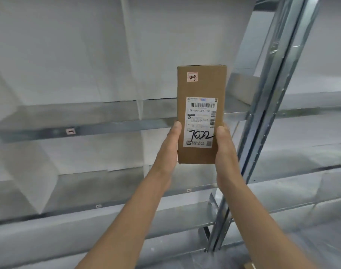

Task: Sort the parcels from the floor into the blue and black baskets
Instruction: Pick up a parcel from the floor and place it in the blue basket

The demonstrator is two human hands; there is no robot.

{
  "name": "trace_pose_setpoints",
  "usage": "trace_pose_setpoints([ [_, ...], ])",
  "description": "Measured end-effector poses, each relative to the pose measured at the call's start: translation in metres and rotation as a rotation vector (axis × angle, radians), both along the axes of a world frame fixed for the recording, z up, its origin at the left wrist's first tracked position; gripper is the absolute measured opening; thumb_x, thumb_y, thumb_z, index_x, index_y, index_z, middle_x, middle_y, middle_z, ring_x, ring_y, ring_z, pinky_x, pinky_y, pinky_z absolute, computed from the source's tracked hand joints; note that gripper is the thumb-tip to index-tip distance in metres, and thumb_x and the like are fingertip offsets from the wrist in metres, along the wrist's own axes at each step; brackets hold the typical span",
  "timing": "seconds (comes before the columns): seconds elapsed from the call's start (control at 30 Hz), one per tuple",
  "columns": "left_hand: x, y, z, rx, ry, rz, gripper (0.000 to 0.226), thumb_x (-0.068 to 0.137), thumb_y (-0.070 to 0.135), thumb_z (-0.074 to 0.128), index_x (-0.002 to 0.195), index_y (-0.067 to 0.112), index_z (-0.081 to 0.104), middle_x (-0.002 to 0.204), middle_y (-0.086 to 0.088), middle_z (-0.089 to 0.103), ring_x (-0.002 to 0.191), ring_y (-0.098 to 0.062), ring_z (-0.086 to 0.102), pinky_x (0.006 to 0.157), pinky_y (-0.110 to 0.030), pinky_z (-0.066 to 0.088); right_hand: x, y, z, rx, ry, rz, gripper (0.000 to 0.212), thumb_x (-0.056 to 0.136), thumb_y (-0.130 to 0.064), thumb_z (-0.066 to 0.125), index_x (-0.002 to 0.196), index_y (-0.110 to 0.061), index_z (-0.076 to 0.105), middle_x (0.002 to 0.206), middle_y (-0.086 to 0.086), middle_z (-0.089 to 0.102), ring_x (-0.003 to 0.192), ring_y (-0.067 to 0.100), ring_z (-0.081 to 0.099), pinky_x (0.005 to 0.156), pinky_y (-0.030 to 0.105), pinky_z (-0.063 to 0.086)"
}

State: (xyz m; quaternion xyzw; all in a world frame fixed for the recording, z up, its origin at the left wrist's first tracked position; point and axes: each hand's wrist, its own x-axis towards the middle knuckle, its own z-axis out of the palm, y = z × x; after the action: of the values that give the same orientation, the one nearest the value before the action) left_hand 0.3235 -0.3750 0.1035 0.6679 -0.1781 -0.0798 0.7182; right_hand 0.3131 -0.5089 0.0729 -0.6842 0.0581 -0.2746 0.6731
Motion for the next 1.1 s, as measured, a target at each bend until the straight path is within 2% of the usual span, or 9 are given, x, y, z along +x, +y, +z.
trace_pose_setpoints([
  [0.2, -0.011, 0.060, 0.014, -0.030, -0.019, 0.233, 0.040, 0.110, 0.051, 0.023, 0.121, 0.045, 0.062, 0.098, 0.033, 0.074, 0.095, 0.019, 0.065, 0.069, -0.001, 0.048, 0.020, 0.061, 0.015, 0.033, -0.035, 0.227, 0.050, 0.107, -0.060, 0.033, 0.152, -0.045, 0.046, 0.145, -0.019, 0.060, 0.134, 0.003, 0.054, 0.117, 0.043, 0.043],
  [0.37, -0.039, 0.106, 0.016, -0.023, -0.025, 0.448, 0.039, 0.109, 0.055, 0.022, 0.124, 0.050, 0.058, 0.096, 0.036, 0.072, 0.092, 0.023, 0.063, 0.067, 0.002, 0.046, 0.020, 0.114, 0.016, 0.032, -0.038, 0.425, 0.051, 0.104, -0.060, 0.033, 0.149, -0.044, 0.050, 0.142, -0.017, 0.063, 0.133, 0.005, 0.057, 0.116, 0.044, 0.044],
  [0.5, -0.078, 0.149, 0.010, -0.038, -0.014, 0.625, 0.041, 0.110, 0.052, 0.022, 0.132, 0.046, 0.056, 0.095, 0.036, 0.072, 0.092, 0.021, 0.064, 0.066, -0.001, 0.048, 0.009, 0.167, 0.004, 0.012, -0.001, 0.587, 0.064, 0.096, -0.071, 0.035, 0.153, -0.043, 0.047, 0.151, -0.017, 0.057, 0.140, 0.006, 0.051, 0.121, 0.047, 0.039],
  [0.6, -0.111, 0.187, -0.002, -0.040, 0.006, 0.762, 0.040, 0.111, 0.050, 0.021, 0.127, 0.046, 0.058, 0.097, 0.035, 0.073, 0.094, 0.019, 0.065, 0.070, -0.005, 0.050, -0.013, 0.216, -0.007, -0.004, -0.036, 0.727, 0.053, 0.106, -0.059, 0.033, 0.151, -0.038, 0.050, 0.144, -0.015, 0.062, 0.132, 0.000, 0.057, 0.113, 0.037, 0.045],
  [0.7, -0.147, 0.231, -0.017, -0.034, 0.041, 0.897, 0.041, 0.110, 0.053, 0.021, 0.122, 0.050, 0.061, 0.103, 0.033, 0.073, 0.098, 0.017, 0.065, 0.085, -0.017, 0.048, -0.039, 0.268, -0.019, -0.007, -0.017, 0.866, 0.042, 0.113, -0.047, 0.032, 0.150, -0.036, 0.050, 0.138, -0.014, 0.065, 0.123, -0.002, 0.061, 0.102, 0.030, 0.050],
  [0.83, -0.199, 0.298, -0.039, -0.072, 0.112, 1.061, 0.040, 0.109, 0.056, 0.025, 0.120, 0.049, 0.064, 0.109, 0.032, 0.073, 0.100, 0.017, 0.064, 0.100, -0.024, 0.047, -0.077, 0.349, -0.039, -0.057, 0.022, 1.046, 0.046, 0.109, -0.056, 0.033, 0.151, -0.042, 0.047, 0.144, -0.015, 0.061, 0.134, 0.010, 0.058, 0.112, 0.049, 0.047],
  [0.87, -0.214, 0.316, -0.044, -0.080, 0.127, 1.093, 0.039, 0.110, 0.055, 0.025, 0.119, 0.050, 0.063, 0.105, 0.034, 0.073, 0.098, 0.019, 0.064, 0.098, -0.021, 0.048, -0.088, 0.371, -0.044, -0.070, 0.033, 1.082, 0.043, 0.111, -0.054, 0.032, 0.150, -0.043, 0.047, 0.142, -0.016, 0.062, 0.132, 0.007, 0.059, 0.111, 0.046, 0.048],
  [0.97, -0.260, 0.375, -0.060, -0.107, 0.170, 1.193, 0.037, 0.110, 0.052, 0.025, 0.110, 0.051, 0.062, 0.088, 0.039, 0.071, 0.086, 0.024, 0.063, 0.074, -0.003, 0.048, -0.126, 0.438, -0.058, -0.099, 0.094, 1.180, 0.040, 0.113, -0.051, 0.030, 0.147, -0.046, 0.049, 0.137, -0.021, 0.065, 0.125, -0.001, 0.060, 0.102, 0.034, 0.048],
  [1.1, -0.320, 0.462, -0.093, -0.138, 0.281, 1.342, 0.041, 0.106, 0.062, 0.031, 0.131, 0.047, 0.060, 0.101, 0.033, 0.069, 0.096, 0.014, 0.063, 0.088, -0.014, 0.047, -0.179, 0.533, -0.082, -0.146, 0.204, 1.283, 0.041, 0.111, -0.055, 0.030, 0.144, -0.049, 0.053, 0.133, -0.021, 0.067, 0.121, -0.005, 0.060, 0.093, 0.028, 0.045],
])
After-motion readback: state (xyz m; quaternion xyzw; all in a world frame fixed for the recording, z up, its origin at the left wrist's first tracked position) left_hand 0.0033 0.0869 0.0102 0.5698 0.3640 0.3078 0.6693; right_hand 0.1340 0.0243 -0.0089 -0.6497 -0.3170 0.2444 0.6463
